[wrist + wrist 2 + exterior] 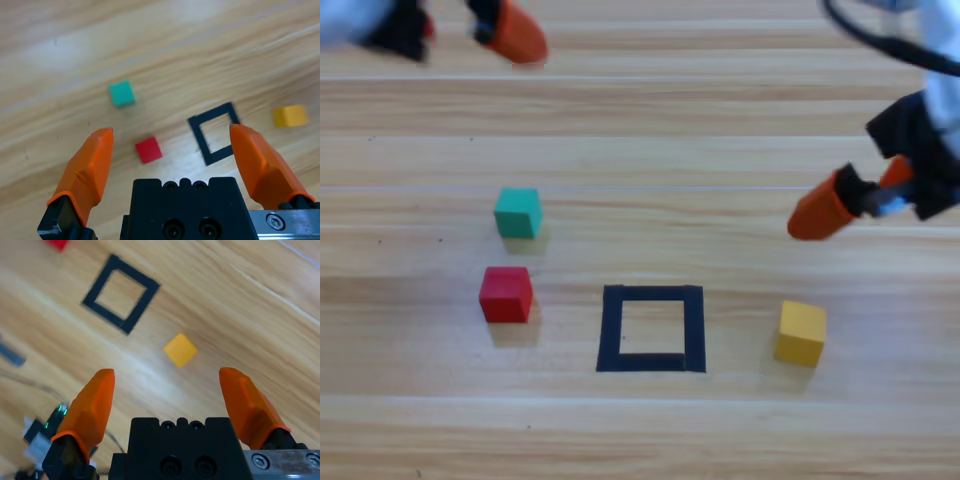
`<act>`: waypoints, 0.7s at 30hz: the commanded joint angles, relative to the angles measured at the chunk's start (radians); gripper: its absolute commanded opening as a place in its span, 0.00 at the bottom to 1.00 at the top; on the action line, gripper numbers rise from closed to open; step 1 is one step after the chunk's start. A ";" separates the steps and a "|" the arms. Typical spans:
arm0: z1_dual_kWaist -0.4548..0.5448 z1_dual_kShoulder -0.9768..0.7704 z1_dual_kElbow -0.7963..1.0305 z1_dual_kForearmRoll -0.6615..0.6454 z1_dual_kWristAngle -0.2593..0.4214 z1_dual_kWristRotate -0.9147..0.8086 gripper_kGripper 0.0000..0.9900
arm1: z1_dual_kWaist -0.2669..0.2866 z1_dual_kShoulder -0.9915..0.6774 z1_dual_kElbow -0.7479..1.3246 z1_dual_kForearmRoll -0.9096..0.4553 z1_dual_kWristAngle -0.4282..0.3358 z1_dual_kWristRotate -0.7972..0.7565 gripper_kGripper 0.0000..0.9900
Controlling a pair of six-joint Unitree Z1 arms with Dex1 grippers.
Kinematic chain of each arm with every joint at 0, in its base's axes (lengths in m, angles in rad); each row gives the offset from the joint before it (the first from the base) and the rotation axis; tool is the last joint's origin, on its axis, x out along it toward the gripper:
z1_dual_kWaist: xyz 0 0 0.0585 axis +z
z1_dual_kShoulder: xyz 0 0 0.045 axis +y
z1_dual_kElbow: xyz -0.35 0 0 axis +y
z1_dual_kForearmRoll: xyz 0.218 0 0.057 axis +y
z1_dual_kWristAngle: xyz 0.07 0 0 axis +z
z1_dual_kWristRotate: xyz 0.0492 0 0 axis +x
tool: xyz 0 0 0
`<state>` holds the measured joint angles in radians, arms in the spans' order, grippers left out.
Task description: Stack the blocks in the rectangular block: red at the bottom, yellow in the middle, green on top
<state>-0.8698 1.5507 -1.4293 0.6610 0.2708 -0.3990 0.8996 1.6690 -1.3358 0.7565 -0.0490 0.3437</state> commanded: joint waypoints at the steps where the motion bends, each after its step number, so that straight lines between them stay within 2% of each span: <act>1: 0.130 0.255 -0.016 0.095 -0.073 -0.086 1.00 | -0.031 0.166 -0.011 -0.031 -0.115 0.046 0.97; 3: 0.141 0.288 -0.019 0.121 -0.084 -0.109 1.00 | -0.031 0.193 -0.009 -0.029 -0.115 0.115 0.99; 5: 0.166 0.324 -0.016 0.132 -0.142 -0.109 1.00 | -0.031 0.215 -0.006 -0.029 -0.117 0.146 0.99; 7: 0.167 0.351 -0.020 0.140 -0.170 -0.116 1.00 | -0.031 0.235 0.000 -0.029 -0.106 0.224 0.99; 10: 0.166 0.367 -0.017 0.138 -0.174 -0.155 1.00 | -0.031 0.262 0.021 -0.034 -0.072 0.354 0.99; 14: 0.166 0.376 0.000 0.135 -0.188 -0.178 1.00 | -0.031 0.310 0.030 -0.040 -0.054 0.442 0.98; 21: 0.158 0.397 0.038 0.126 -0.174 -0.250 0.98 | -0.022 0.394 0.020 -0.054 -0.040 0.494 0.96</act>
<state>-0.7208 1.8872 -1.4216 0.7921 0.0912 -0.6022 0.8868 1.9690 -1.3334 0.7389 -0.1045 0.8248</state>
